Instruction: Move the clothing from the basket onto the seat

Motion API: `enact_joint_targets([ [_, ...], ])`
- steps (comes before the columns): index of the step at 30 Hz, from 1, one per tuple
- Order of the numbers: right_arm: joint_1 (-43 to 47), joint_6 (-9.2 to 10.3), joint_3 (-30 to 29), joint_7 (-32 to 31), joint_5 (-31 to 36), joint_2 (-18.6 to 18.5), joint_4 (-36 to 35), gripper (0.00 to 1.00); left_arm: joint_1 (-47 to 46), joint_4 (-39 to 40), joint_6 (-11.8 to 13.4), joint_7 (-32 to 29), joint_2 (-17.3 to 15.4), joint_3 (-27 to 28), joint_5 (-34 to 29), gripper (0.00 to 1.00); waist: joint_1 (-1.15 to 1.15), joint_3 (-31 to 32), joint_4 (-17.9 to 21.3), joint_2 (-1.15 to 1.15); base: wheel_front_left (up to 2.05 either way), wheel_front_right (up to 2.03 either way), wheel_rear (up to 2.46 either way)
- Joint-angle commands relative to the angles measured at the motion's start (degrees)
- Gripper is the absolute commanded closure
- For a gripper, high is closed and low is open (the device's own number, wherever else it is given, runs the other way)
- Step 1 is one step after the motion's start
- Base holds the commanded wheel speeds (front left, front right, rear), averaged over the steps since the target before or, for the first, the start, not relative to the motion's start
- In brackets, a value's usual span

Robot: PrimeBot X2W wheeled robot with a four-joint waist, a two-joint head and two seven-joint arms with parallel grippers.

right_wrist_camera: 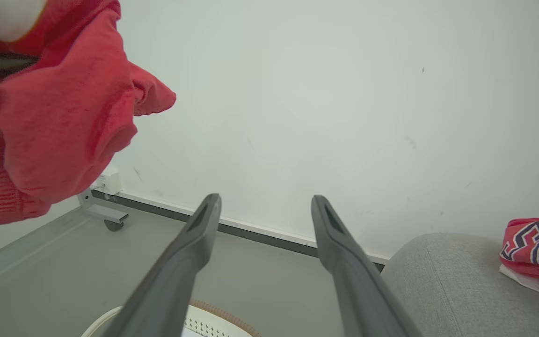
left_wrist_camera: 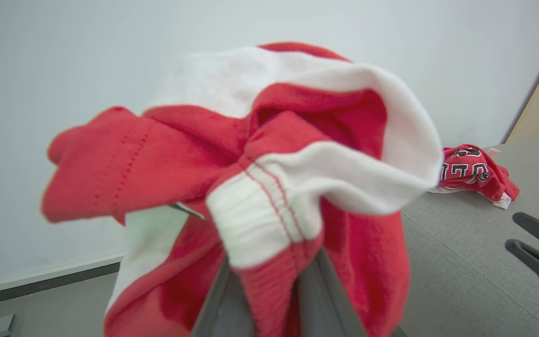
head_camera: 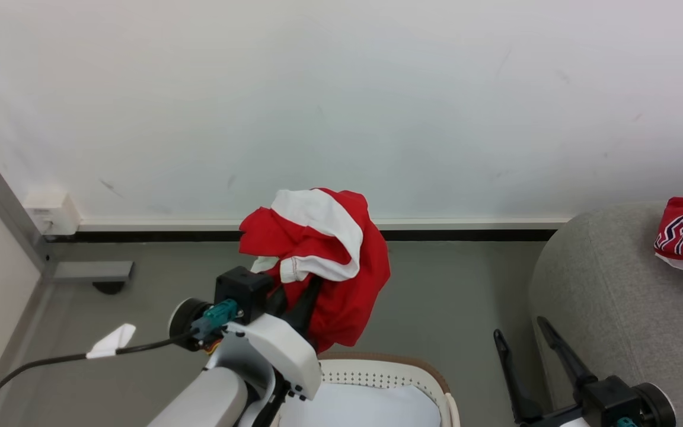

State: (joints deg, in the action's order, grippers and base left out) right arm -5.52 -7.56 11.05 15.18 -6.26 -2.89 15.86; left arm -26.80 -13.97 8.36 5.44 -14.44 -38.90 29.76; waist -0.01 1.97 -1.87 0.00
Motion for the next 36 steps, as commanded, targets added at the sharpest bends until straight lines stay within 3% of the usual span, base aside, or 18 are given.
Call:
enact_joint_targets([
  [1, 1.2, 0.15, 0.7, 0.0, -0.7, -0.1, -0.3, 0.00, 1.2, 1.7, 0.7, -0.4, -1.0, 0.3, -0.2, 1.00, 0.01, 0.9, 0.4, 0.00, 0.00, 0.00, 0.00],
  [10, -0.3, 0.15, 9.1, 0.0, -9.6, -1.6, -3.0, 0.00, 4.1, 11.7, 3.8, -3.9, -4.3, 1.2, 0.1, 1.00, 0.01, 2.0, 0.9, 0.00, 0.00, 0.00, 0.00],
  [18, -5.8, 0.14, 21.8, -1.1, -23.8, -6.1, -5.6, 0.00, 5.1, 14.7, 4.8, -4.7, -4.4, 0.5, -0.1, 1.00, 0.01, 1.9, 1.0, 0.00, 0.00, 0.00, 0.00],
  [23, -10.0, 0.15, 26.6, -3.4, -31.6, -7.4, -6.9, 0.00, 5.0, 14.9, 4.8, -4.8, -4.0, 0.0, -0.1, 1.00, 0.01, 1.5, 1.2, 0.00, 0.00, 0.00, 0.00],
  [30, -17.0, 0.14, 32.3, -6.1, -40.6, -6.7, -6.1, 0.00, 4.2, 14.4, 4.4, -4.6, -3.3, -0.9, -0.2, 1.00, 0.01, 1.0, 1.5, 0.00, 0.00, 0.00, 0.00],
  [36, -22.2, 0.14, 35.5, -6.8, -42.1, -4.6, 0.6, 0.00, 3.6, 14.6, 3.8, -4.8, -2.4, -1.9, 0.2, 1.00, 0.01, 0.5, 1.7, 0.00, 0.00, 0.00, 0.00],
])
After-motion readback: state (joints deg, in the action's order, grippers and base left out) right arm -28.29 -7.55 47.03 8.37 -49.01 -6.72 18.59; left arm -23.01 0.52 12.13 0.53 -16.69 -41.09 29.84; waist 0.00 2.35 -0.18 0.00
